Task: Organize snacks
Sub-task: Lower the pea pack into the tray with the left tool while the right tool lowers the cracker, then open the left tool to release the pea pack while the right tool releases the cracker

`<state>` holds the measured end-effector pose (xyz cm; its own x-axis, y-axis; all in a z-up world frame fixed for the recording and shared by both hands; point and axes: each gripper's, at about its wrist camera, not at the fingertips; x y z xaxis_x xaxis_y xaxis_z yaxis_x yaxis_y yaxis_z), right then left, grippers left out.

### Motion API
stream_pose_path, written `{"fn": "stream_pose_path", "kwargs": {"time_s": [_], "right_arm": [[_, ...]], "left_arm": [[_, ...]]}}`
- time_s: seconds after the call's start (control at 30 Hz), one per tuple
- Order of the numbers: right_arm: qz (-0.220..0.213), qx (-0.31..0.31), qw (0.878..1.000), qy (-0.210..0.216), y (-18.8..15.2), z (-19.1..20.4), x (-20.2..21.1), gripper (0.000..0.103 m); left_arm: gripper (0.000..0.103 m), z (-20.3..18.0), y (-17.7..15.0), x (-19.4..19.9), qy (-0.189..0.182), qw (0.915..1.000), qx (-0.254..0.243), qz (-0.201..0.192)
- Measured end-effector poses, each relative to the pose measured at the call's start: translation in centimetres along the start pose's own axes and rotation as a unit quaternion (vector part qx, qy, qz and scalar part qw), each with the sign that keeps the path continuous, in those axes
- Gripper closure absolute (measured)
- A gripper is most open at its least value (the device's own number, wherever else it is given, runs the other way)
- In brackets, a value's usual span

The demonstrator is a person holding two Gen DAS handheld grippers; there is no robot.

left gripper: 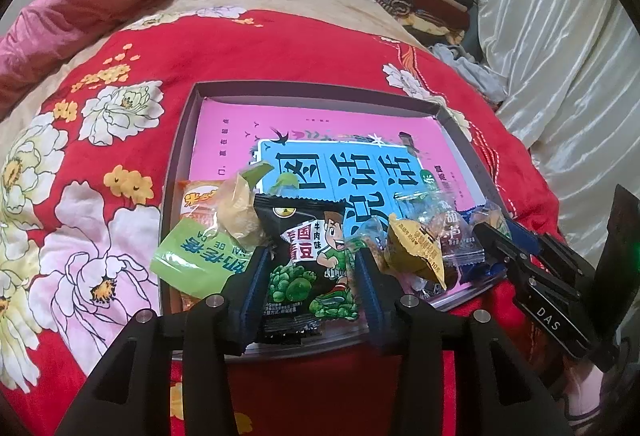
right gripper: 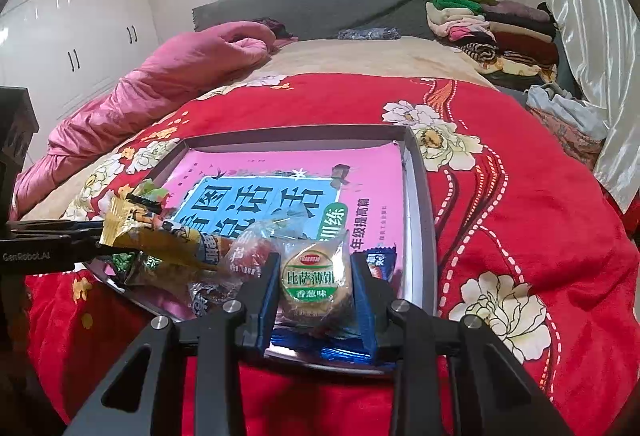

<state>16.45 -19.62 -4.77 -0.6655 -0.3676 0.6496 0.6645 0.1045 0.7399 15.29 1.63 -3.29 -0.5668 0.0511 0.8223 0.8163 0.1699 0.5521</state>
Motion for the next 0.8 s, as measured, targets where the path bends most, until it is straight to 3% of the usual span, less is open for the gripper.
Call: {"fn": "stream_pose_path", "kwargs": {"time_s": [0.53,0.8], "right_arm": [[-0.005,-0.014,1.0,0.005,0.1,-0.4,0.2,0.068],[-0.016,-0.025,1.0,0.0,0.3,-0.8,0.8,0.052]], "left_arm": [[0.043,-0.4,0.1,0.8,-0.012,0.9999,-0.005,-0.01],[0.031,-0.4,0.2,1.7,-0.014,0.9997,-0.006,-0.018]]}}
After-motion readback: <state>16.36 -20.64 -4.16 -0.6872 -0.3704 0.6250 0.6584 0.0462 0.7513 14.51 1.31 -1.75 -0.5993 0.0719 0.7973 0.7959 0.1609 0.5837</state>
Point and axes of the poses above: each gripper's, at about its wrist camera, not at the fingertips, and x roughly against the way its jaws point, z to its left, y to its top, and after that the axes turned 7 degrees about y, right-handed
